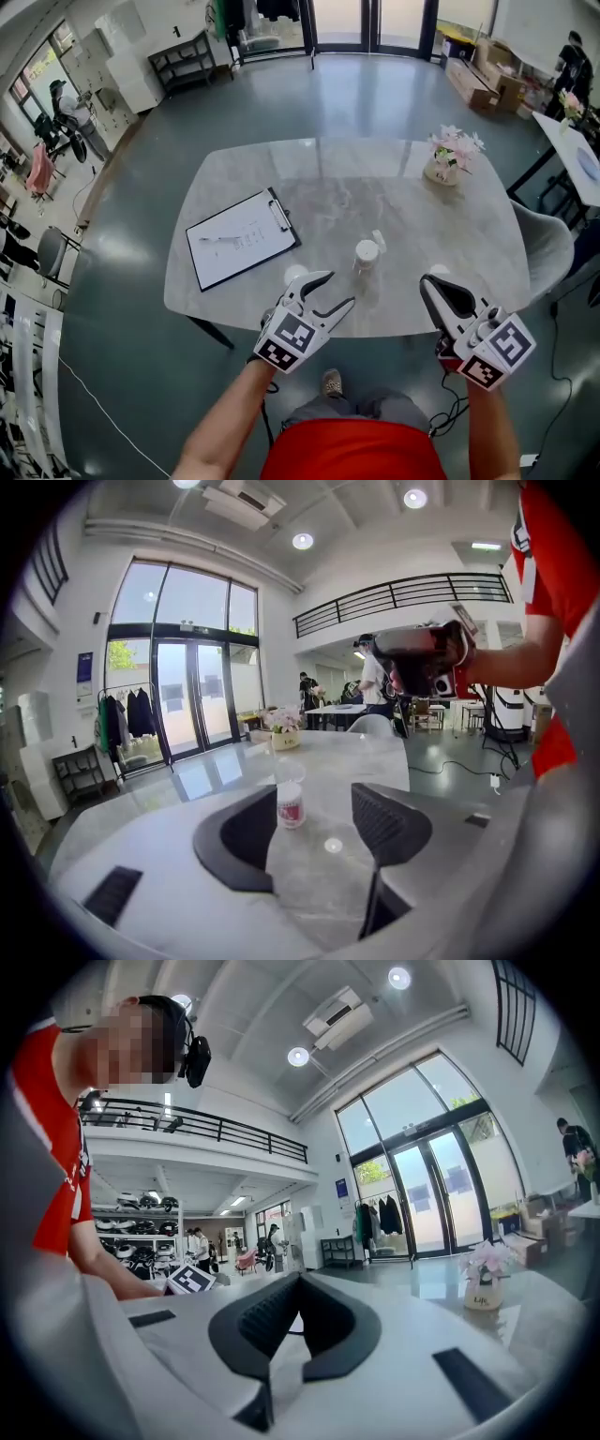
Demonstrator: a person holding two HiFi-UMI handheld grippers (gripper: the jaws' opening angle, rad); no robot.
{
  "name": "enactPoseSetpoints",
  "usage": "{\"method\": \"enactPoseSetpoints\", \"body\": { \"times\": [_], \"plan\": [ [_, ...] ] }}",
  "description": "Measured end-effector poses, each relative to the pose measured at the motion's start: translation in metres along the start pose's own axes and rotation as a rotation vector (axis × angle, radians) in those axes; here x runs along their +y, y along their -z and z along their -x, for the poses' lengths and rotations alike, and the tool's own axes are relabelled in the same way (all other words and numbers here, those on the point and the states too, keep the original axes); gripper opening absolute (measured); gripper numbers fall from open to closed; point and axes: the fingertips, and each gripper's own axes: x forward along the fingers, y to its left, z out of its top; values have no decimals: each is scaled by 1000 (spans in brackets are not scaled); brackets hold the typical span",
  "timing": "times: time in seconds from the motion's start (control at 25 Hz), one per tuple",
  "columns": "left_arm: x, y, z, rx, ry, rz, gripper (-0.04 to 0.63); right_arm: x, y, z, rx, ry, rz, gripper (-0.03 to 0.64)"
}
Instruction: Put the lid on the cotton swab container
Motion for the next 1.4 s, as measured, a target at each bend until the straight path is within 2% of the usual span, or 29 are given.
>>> {"method": "enactPoseSetpoints", "body": {
  "times": [0.36, 0.72, 0.92, 1.16, 1.4],
  "plan": [
    [24, 38, -70, 150, 46, 39, 324, -44, 26, -36, 95, -33, -19, -7],
    [42, 71, -123, 282, 50, 45, 354, -91, 76, -75, 247, -171, -23, 15],
    [44, 73, -139, 286, 72, 54, 354, -100, 101, -92, 335, -210, -17, 40],
    [42, 83, -151, 307, 134, 46, 354, -108, 119, -110, 403, -212, -50, 48],
    [35, 79, -161, 269, 195, 32, 356, -108, 129, -121, 455, -213, -27, 51]
  ]
}}
